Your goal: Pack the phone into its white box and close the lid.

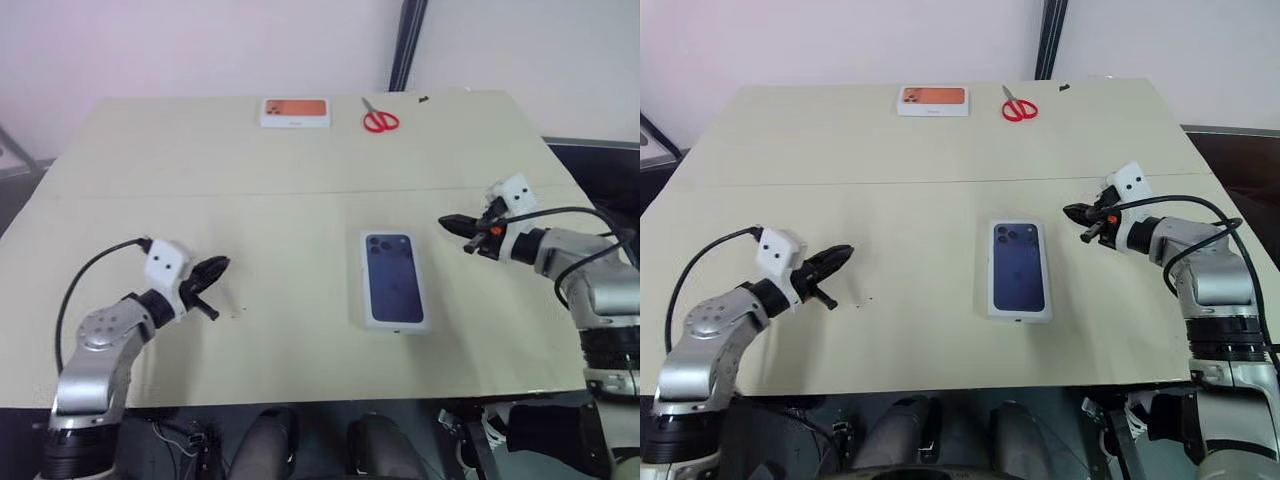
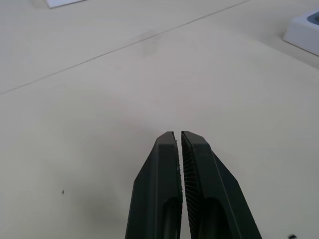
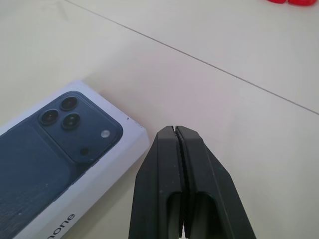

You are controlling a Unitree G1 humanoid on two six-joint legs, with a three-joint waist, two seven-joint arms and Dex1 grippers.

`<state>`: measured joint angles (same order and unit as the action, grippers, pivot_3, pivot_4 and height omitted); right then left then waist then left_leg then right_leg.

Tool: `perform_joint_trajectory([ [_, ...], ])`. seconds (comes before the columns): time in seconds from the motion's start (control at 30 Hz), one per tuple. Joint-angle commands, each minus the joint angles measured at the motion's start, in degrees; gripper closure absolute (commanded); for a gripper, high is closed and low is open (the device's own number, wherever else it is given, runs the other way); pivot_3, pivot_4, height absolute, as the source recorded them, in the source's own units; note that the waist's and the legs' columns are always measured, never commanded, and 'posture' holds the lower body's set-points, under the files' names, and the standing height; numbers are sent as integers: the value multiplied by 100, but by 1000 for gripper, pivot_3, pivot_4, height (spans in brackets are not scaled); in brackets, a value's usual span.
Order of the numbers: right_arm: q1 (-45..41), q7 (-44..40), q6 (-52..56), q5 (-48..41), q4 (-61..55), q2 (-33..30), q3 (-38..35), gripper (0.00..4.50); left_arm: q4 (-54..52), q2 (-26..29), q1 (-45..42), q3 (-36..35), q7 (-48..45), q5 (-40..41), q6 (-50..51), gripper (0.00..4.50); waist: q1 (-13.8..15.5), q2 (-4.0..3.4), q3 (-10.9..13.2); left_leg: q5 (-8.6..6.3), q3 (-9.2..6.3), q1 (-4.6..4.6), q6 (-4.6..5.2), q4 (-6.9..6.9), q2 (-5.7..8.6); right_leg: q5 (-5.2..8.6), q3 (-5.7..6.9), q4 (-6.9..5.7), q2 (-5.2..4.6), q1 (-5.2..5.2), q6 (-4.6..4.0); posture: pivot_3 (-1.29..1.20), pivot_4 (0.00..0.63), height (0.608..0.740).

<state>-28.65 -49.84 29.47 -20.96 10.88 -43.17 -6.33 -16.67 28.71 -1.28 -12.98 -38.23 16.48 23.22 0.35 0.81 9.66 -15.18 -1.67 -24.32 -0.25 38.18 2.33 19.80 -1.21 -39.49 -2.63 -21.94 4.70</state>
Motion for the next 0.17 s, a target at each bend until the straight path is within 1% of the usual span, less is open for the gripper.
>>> perform_joint_trajectory([
  [0.03, -172, -156, -354, 31, 154, 15, -88, 4453, -320, 85, 147, -171, 162, 38, -75, 4260, -1, 0, 0, 0, 0, 0, 0, 0, 0, 0, -1, 0, 0, 0, 0, 0, 150, 740],
  [0.17, -318, -238, -501, 90, 295, 161, 49, 4453, -381, 70, 242, -168, 345, 10, -115, 4260, -11, 0, 0, 0, 0, 0, 0, 0, 0, 0, -1, -1, 0, -1, 0, 0, 150, 740],
])
